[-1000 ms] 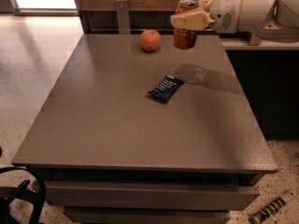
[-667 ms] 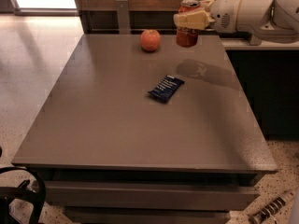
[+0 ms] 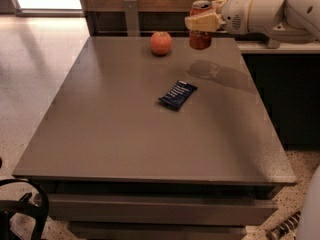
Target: Move coke can near apple
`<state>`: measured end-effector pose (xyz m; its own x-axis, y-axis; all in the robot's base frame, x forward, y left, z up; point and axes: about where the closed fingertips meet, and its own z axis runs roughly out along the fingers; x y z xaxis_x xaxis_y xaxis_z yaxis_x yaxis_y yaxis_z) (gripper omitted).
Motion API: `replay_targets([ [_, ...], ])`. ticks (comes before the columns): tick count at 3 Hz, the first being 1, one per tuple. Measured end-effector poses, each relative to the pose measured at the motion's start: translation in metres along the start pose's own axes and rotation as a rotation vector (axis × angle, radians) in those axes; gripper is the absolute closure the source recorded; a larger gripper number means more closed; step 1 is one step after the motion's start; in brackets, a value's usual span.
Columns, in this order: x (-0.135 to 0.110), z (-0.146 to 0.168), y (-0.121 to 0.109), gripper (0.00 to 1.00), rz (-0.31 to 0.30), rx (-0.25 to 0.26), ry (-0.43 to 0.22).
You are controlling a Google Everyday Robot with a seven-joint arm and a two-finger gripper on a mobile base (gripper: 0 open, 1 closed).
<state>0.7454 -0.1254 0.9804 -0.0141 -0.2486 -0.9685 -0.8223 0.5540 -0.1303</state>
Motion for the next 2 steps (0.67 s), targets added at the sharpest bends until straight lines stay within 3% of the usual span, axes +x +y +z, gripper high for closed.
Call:
replay_targets([
  [2,0.015,0.0,-0.034,1.0,-0.011,0.104,0.056],
])
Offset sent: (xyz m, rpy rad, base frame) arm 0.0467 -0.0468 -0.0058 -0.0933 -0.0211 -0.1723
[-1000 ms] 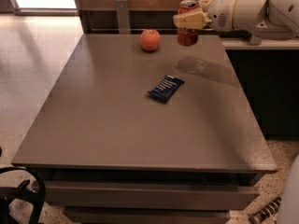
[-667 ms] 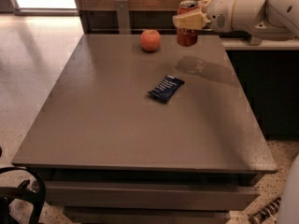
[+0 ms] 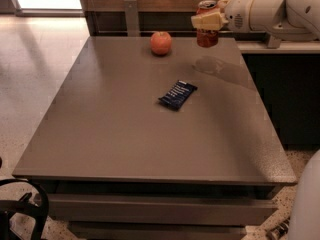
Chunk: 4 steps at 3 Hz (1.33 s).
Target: Move coke can near apple
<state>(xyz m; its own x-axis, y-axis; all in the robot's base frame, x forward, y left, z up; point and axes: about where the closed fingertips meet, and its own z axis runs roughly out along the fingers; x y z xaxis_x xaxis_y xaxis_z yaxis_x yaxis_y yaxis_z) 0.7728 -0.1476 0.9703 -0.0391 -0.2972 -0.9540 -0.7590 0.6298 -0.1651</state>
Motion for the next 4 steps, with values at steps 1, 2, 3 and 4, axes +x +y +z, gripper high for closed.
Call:
replay_targets([
  [1,0.008,0.013,-0.022,1.0,-0.004,0.023,-0.031],
  [2,0.015,0.024,-0.031,1.0,0.011,0.023,-0.062],
  [3,0.033,0.037,-0.031,1.0,0.037,0.027,-0.041],
  [4,0.054,0.045,-0.029,1.0,0.064,0.035,0.004],
])
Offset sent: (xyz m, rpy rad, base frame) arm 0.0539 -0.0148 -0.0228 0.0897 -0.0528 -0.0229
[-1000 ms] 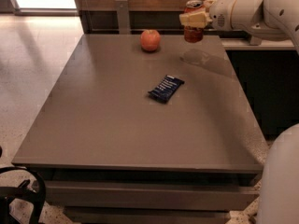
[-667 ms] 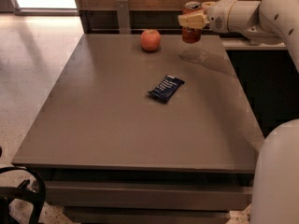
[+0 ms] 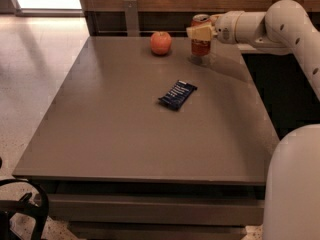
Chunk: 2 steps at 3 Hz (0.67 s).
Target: Move coke can near apple
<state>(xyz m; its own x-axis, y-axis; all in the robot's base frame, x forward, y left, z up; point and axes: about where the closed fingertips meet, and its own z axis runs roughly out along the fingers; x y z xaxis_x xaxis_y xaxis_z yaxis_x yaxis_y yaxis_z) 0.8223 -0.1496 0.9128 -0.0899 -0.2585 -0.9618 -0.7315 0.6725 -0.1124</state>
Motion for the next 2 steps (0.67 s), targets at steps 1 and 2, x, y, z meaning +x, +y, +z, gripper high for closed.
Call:
replay_targets([
  [1,0.0131,0.0068,0.0021,1.0,0.026,0.001,0.006],
  [2,0.0228,0.0118,0.0047,1.0,0.043,-0.003,-0.021],
])
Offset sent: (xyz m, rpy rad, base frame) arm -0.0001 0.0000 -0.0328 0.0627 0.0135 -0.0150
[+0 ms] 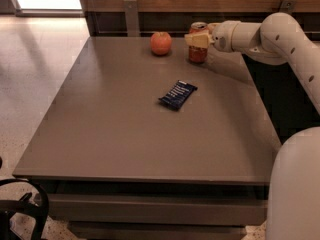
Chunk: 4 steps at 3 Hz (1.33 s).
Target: Move coke can near apple
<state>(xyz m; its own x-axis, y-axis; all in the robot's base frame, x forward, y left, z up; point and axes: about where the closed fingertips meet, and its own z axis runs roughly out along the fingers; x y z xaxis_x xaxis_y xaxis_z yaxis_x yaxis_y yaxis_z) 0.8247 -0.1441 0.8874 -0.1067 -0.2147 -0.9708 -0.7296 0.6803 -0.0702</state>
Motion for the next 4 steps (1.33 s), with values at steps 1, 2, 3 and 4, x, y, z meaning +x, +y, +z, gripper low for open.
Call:
replay_targets([
  [1,0.0014,0.0028,0.0019,1.0,0.001,-0.007,-0.029],
  [2,0.0016,0.0056,0.0038,0.81,0.002,-0.011,-0.026],
  [3,0.0016,0.0074,0.0051,0.58,0.003,-0.014,-0.025],
  [4,-0.0006,0.007,0.005,0.33,0.003,-0.014,-0.025],
])
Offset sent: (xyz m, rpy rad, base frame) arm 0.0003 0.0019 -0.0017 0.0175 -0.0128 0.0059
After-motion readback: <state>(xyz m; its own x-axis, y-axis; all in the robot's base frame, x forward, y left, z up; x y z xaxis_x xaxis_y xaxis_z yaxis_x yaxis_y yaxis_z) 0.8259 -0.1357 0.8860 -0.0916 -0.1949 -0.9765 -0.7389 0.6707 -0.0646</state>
